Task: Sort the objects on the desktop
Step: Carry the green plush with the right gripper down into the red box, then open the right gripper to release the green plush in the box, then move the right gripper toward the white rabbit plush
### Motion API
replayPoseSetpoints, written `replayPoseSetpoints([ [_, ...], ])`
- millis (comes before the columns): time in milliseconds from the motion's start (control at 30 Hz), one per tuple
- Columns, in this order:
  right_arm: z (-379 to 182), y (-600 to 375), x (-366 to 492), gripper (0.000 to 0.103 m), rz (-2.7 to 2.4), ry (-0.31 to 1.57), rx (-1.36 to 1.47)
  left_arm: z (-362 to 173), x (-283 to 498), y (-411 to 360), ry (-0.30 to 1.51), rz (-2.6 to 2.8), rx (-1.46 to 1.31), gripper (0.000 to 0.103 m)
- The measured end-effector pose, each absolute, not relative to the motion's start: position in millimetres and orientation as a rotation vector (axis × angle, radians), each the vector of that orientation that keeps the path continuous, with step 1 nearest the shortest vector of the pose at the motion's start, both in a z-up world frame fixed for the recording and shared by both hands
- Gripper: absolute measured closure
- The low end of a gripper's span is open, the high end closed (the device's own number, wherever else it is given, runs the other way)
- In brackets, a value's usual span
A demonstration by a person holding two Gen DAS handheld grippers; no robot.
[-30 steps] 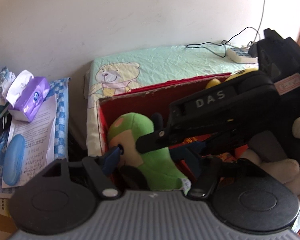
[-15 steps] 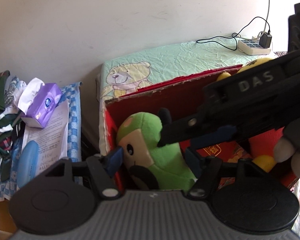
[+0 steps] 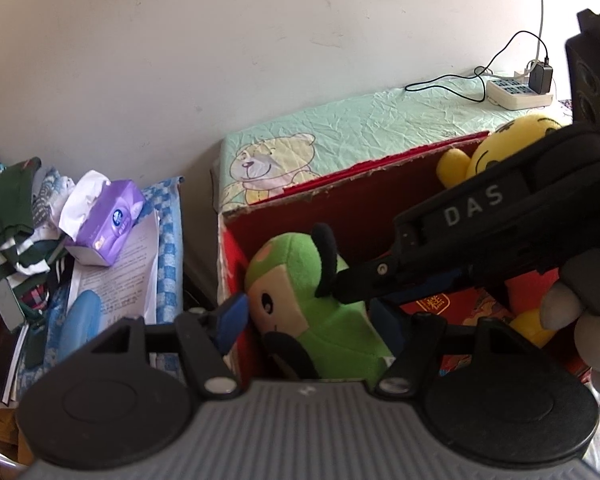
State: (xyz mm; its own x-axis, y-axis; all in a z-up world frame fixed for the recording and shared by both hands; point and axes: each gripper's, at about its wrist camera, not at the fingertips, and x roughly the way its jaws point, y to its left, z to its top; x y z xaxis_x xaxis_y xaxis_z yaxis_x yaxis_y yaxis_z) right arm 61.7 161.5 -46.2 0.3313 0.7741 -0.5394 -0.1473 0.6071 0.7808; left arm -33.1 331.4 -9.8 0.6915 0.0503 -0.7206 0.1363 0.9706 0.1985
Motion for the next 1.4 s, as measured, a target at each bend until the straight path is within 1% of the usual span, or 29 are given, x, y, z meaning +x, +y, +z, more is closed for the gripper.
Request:
replayPoseSetpoints([
  [133, -41.7, 159.3, 56.0, 0.066, 0.647, 1.052, 0.675, -8.1, -34.2, 331.2, 0.801, -0.052, 0.227, 0.024],
  [300, -32.9, 152.8, 42.7, 0.065, 0.599, 1.003, 0.641, -7.0, -39.7, 328.8, 0.794, -0.054, 0.226, 0.025],
  [467, -31.4, 137.6, 27.0, 0.062, 0.553, 0.958, 0.653, -2.2, -52.0, 326.6, 0.767, -0.054, 0.237, 0.024],
  [767, -15.3, 111.1, -4.8, 0.062, 0.566, 0.817, 0.683, 13.8, -68.7, 328.5, 0.756, -0.159, 0.041, 0.025],
  [833, -12.6, 100.8, -9.4, 0.062, 0.58, 0.783, 0.71, 19.0, -73.2, 326.7, 0.742, -0.192, -0.023, 0.02],
  [900, -8.9, 88.9, -13.4, 0.062, 0.593, 0.751, 0.728, 24.7, -77.7, 320.2, 0.714, -0.219, -0.066, 0.013],
  [1033, 3.4, 56.3, -20.2, 0.061, 0.622, 0.666, 0.742, 34.0, -80.6, 290.9, 0.674, -0.272, -0.121, 0.012],
  [1167, 14.2, 9.2, -24.4, 0.061, 0.583, 0.592, 0.703, 38.5, -74.3, 247.6, 0.667, -0.327, -0.205, 0.005],
  [1267, 11.7, -32.7, -20.5, 0.061, 0.513, 0.581, 0.677, 38.4, -66.9, 206.8, 0.679, -0.38, -0.254, 0.004],
  [1400, -5.9, -89.1, -6.2, 0.061, 0.425, 0.618, 0.666, 34.8, -59.1, 143.7, 0.671, -0.408, -0.202, 0.004],
])
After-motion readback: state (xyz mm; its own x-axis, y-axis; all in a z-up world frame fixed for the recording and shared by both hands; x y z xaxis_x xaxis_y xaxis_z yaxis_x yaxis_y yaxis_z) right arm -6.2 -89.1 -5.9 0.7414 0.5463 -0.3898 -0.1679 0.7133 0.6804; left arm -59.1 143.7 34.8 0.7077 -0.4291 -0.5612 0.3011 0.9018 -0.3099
